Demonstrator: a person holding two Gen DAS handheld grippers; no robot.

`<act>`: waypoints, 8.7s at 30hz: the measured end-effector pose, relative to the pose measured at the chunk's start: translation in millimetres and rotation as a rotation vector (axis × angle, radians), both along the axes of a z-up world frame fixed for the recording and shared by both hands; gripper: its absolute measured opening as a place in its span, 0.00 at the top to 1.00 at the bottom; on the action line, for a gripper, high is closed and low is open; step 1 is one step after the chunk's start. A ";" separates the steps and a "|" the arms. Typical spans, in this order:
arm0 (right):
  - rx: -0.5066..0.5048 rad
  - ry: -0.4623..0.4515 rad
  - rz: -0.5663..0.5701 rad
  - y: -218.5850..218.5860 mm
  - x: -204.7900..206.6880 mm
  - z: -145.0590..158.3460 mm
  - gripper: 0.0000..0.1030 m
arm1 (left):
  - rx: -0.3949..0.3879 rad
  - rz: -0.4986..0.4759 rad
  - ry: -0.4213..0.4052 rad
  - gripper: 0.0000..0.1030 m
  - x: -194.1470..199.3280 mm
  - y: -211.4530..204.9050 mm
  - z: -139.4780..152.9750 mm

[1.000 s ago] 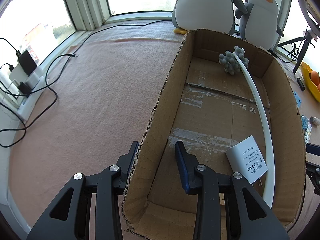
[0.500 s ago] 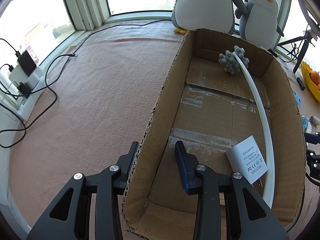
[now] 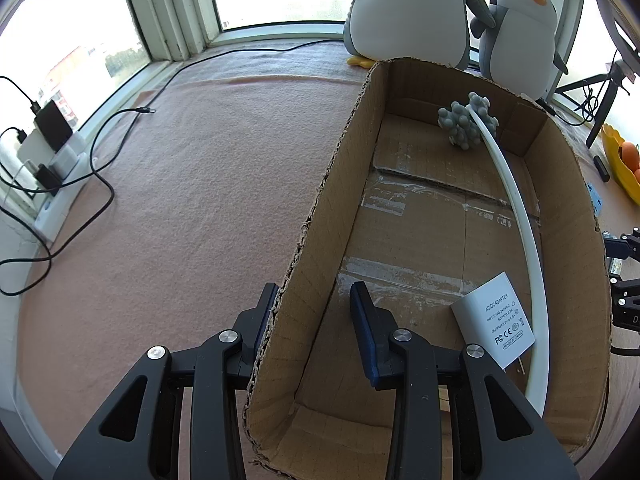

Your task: Organize rigid objects

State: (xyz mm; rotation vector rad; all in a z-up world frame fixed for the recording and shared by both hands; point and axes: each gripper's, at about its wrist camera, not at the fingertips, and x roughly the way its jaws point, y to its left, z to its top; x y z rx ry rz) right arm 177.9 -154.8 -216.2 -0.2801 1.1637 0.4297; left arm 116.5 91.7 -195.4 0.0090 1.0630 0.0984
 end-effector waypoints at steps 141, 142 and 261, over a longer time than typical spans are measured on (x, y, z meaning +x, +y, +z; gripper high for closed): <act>0.441 0.195 -0.225 -30.7 -17.9 5.7 0.98 | 0.007 0.001 -0.008 0.66 1.1 -0.9 0.2; 0.449 0.198 -0.228 -32.9 -17.4 5.8 0.98 | 0.007 0.001 -0.008 0.66 1.2 -0.8 0.2; 0.277 0.015 -0.683 -193.2 80.8 33.3 0.59 | 0.025 -0.002 0.001 0.66 1.9 -5.4 0.8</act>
